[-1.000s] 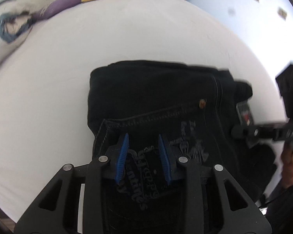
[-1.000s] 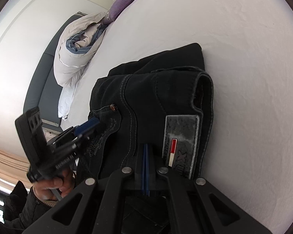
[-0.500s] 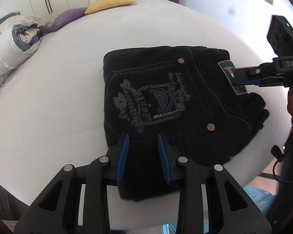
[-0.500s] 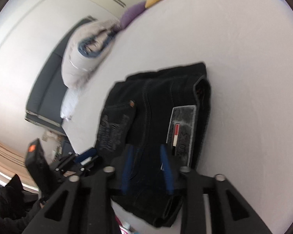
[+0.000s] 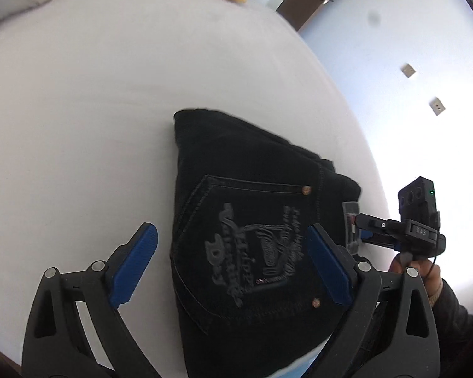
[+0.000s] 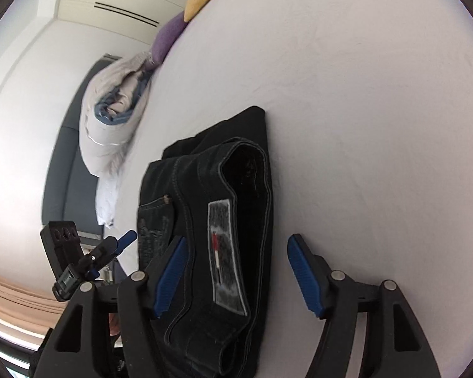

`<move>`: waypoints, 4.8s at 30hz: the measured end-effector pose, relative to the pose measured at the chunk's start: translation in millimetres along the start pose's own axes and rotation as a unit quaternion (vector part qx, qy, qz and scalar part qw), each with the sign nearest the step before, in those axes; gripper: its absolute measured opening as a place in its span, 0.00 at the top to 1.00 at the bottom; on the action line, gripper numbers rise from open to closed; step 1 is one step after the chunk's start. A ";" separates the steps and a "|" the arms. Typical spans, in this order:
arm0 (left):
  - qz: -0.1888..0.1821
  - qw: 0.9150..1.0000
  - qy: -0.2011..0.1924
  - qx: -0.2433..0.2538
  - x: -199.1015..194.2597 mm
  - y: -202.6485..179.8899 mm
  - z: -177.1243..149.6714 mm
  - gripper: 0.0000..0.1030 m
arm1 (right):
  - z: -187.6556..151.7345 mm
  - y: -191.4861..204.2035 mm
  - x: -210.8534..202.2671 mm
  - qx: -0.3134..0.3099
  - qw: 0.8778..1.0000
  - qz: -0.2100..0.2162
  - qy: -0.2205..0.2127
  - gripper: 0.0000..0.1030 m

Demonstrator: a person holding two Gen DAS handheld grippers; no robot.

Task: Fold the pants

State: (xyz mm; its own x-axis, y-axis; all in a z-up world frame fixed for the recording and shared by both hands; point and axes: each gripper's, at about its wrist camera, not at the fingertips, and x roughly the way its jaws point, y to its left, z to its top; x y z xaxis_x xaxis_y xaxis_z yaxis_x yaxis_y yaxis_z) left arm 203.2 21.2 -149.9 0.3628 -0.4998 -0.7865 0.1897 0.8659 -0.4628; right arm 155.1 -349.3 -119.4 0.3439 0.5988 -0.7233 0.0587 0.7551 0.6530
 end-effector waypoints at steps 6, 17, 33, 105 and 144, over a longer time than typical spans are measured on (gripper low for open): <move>0.015 0.998 0.067 -0.007 43.4 4.7 -1.8 0.09 | 10.6 13.8 21.7 -0.012 1.000 -0.014 0.016 0.32; 0.077 0.995 0.057 0.029 51.7 -25.3 2.3 0.52 | 4.6 46.5 30.7 -0.118 0.985 -0.129 0.014 0.67; 0.128 0.989 0.030 0.074 28.7 -68.1 6.0 0.80 | -9.0 88.1 5.2 -0.202 0.961 -0.190 -0.015 0.81; 0.249 0.933 -0.250 0.076 -212.0 -253.4 -70.1 0.00 | -82.8 212.1 -235.6 -0.287 0.864 -0.246 -0.333 0.00; 0.253 0.953 -0.160 0.039 -130.2 -214.5 -72.5 0.00 | -84.3 188.8 -188.4 -0.245 0.904 -0.263 -0.233 0.00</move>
State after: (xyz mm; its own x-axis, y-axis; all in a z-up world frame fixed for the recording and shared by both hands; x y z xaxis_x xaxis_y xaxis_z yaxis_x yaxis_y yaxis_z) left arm 49.1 -100.9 22.1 0.6837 0.0029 -0.7298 -0.0211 0.9997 -0.0158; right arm 22.4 -297.0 121.2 0.7536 0.0311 -0.6566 -0.0529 0.9985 -0.0134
